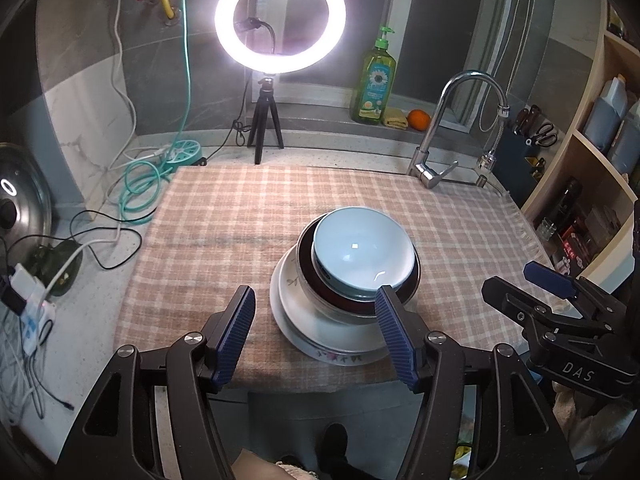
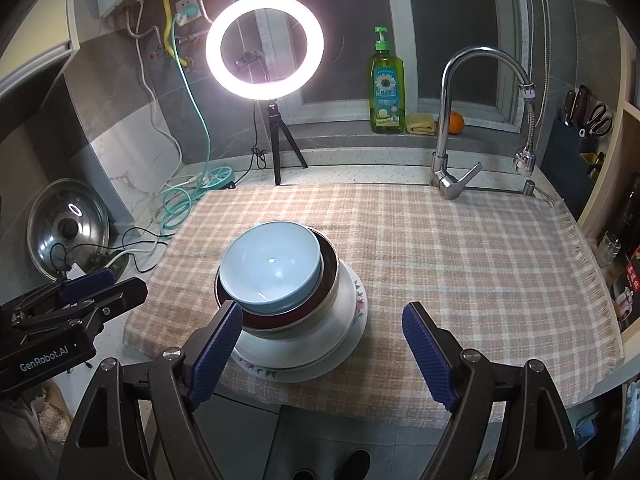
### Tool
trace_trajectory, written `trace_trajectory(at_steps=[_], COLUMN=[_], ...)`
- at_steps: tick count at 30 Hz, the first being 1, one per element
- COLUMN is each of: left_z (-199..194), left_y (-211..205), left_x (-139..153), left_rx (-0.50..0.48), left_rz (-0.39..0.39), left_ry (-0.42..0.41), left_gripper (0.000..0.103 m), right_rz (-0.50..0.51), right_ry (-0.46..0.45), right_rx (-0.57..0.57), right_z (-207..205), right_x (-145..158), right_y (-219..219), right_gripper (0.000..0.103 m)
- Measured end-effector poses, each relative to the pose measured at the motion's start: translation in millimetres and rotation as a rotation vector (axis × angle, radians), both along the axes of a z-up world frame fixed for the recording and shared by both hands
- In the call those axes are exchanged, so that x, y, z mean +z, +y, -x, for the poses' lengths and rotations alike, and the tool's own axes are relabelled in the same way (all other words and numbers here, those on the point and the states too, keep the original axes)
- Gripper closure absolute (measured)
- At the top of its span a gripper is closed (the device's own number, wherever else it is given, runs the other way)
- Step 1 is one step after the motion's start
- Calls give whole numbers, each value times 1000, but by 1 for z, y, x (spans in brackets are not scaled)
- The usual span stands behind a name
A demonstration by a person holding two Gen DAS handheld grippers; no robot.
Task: Organize plates and bowls
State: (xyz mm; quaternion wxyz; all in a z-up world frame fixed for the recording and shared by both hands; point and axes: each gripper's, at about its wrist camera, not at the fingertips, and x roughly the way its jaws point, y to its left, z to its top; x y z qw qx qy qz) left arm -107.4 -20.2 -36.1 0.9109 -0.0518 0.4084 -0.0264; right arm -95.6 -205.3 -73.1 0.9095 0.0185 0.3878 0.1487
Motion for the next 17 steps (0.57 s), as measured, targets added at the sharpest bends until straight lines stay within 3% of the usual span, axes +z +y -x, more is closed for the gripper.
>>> trace_trajectory(at_steps=[17], left_z=[-2], left_y=[2], left_x=[0], left_rx=[-9], left_rz=[-5], left_ry=[-10], left_gripper=[41], right_rz=[-1], right_ry=[9], right_rx=[-6], right_z=[-2], right_x=[-4], right_y=[-4], right_gripper=[24])
